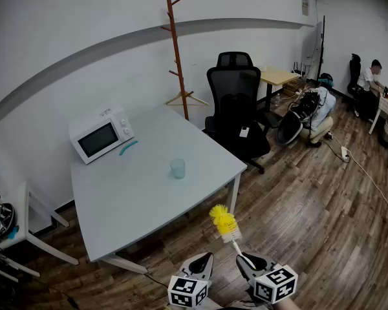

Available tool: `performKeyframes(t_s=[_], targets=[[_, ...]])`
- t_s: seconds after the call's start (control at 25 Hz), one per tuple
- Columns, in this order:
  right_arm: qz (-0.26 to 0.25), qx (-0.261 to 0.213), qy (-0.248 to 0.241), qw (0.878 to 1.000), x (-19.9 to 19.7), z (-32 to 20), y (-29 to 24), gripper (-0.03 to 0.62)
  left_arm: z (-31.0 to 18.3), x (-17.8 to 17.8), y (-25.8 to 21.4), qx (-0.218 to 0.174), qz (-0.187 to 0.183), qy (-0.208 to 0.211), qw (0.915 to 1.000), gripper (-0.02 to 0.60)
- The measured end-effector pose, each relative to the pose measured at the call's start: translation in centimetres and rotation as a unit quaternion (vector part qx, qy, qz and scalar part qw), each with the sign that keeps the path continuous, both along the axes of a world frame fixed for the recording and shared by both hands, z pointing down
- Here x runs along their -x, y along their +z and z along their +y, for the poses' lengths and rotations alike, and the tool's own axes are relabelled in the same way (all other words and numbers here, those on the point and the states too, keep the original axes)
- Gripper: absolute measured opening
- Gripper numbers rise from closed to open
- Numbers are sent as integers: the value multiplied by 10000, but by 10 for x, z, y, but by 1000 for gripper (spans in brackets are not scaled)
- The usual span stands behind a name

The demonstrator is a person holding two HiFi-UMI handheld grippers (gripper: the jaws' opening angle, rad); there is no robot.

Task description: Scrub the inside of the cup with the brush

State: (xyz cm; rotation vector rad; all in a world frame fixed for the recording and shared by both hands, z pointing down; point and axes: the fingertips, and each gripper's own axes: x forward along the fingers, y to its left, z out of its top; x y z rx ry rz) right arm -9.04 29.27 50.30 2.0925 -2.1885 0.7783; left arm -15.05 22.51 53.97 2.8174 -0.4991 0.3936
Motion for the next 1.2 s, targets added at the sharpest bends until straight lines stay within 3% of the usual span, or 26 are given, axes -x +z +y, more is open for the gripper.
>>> performKeyframes(t_s=[0.36,1.2], targets=[[71,-62,71,9999,8,16,-2,48,3,11,-12,-240,-31,-103,9997,18],[-3,243,-682,9974,-7,59,15,46,54,4,0,-172,2,-775,9968,17]])
